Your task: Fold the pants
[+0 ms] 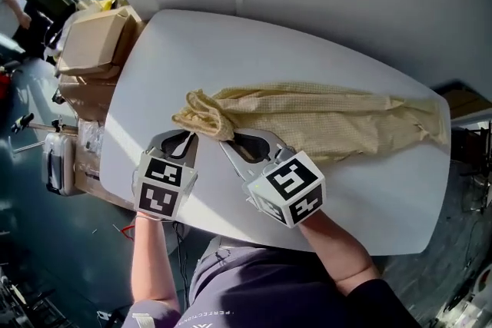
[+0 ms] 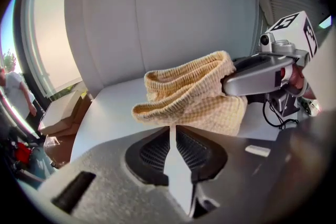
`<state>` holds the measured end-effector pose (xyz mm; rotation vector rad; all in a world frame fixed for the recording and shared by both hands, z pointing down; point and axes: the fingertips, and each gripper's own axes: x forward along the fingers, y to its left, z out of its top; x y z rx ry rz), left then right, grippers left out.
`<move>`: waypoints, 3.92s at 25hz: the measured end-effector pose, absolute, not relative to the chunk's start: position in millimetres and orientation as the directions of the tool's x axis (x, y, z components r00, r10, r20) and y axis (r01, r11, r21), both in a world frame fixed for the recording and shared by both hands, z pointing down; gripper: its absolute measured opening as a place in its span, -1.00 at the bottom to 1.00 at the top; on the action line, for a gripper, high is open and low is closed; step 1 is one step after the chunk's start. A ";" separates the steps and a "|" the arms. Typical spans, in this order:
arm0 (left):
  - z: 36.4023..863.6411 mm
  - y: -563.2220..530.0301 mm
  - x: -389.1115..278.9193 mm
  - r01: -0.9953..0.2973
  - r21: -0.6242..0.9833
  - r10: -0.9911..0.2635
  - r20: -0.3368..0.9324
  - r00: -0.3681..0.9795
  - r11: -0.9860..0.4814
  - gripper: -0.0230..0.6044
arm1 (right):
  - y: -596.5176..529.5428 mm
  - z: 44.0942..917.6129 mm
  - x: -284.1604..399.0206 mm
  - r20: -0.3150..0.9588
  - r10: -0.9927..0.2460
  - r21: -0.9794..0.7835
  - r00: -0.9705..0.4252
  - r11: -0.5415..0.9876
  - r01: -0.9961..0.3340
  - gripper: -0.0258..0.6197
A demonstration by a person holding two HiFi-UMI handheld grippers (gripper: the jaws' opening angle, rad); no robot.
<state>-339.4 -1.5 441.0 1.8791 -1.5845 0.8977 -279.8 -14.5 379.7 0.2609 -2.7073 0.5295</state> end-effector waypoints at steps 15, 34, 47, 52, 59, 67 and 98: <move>430.5 -79.7 -170.3 -0.901 -0.045 -0.625 0.735 0.262 -0.431 -0.80 | -107.3 402.6 -74.9 0.409 -0.482 -0.361 -0.775 0.694 -0.623 -0.83; 446.5 -67.5 -150.3 -0.887 -0.050 -0.573 0.780 0.252 -0.458 -0.85 | -116.2 409.7 -8.1 0.514 -0.538 -0.249 -0.668 0.652 -0.716 -0.45; 483.9 -52.5 -144.2 -0.858 0.013 -0.477 0.827 0.298 -0.514 -0.86 | -140.3 434.7 -116.3 0.648 -0.330 -0.109 -0.687 0.852 -0.511 -0.41; 485.3 -47.9 -145.7 -0.851 0.018 -0.465 0.831 0.304 -0.525 -0.87 | -145.9 481.5 -121.3 0.781 -0.252 -0.068 -0.571 0.875 -0.479 -0.56; 481.0 -46.8 -154.8 -0.859 0.018 -0.478 0.825 0.302 -0.511 -0.87 | -176.9 450.3 -95.8 0.670 -0.356 -0.146 -0.652 0.797 -0.586 -0.66; 485.3 -45.5 -157.1 -0.861 0.028 -0.460 0.836 0.300 -0.508 -0.87 | -223.7 456.0 -18.3 0.681 -0.593 -0.060 -0.430 0.540 -0.840 -0.92; 469.3 -144.7 -226.4 -0.800 -0.040 -0.578 0.712 0.397 -0.598 -0.59 | -16.2 491.1 -174.6 0.762 -0.255 -0.028 -0.595 0.906 -0.423 -0.33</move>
